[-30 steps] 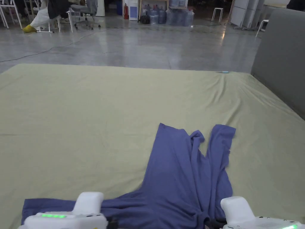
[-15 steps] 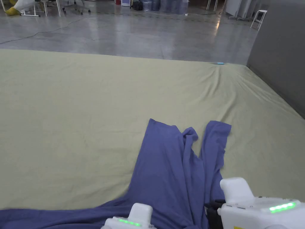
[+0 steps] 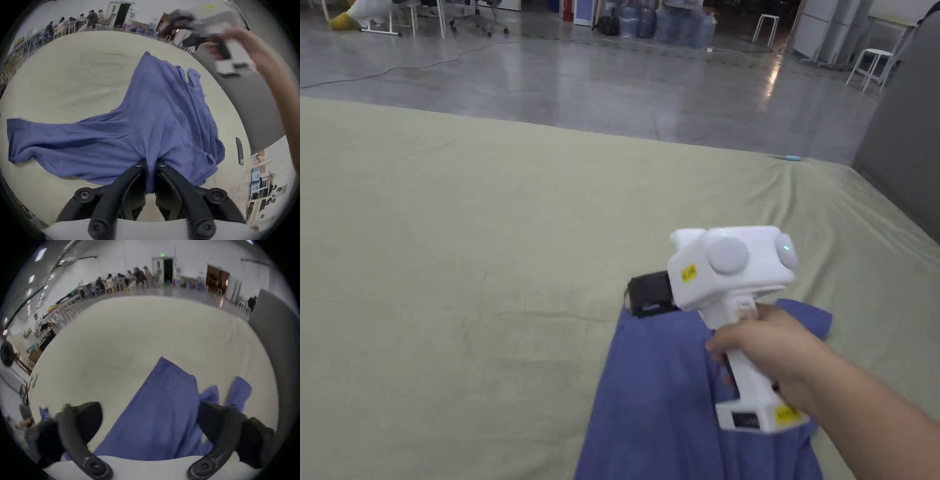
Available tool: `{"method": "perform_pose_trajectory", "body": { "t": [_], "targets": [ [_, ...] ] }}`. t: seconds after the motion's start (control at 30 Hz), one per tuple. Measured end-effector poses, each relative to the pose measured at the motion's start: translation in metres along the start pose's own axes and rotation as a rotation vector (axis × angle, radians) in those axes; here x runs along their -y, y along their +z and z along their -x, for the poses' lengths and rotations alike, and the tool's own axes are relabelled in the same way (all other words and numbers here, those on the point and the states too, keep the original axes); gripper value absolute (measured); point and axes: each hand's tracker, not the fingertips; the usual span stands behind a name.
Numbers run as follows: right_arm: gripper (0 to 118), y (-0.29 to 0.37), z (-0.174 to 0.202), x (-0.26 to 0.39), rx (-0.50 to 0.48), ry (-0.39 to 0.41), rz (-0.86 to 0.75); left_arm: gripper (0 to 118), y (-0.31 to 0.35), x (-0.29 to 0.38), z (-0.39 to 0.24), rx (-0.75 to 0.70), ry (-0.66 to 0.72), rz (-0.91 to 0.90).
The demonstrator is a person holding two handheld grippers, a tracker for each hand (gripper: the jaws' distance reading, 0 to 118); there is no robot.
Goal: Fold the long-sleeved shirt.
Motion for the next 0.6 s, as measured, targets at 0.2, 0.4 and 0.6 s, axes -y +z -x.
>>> {"method": "perform_pose_trajectory", "body": {
  "t": [0.2,0.4,0.6],
  "targets": [
    [115,-0.106,-0.013,-0.047,0.13,-0.092,0.15,1,0.012,0.0,0.01,0.016,0.017,0.02],
    [0,-0.103,-0.012,-0.013,0.159,-0.126,0.126,1,0.031,-0.002,0.015,0.007,-0.02,0.01],
    [0,-0.018,-0.016,0.02,0.073,-0.042,0.068,1,0.092,-0.018,0.033,-0.014,-0.051,-0.058]
  ]
}}
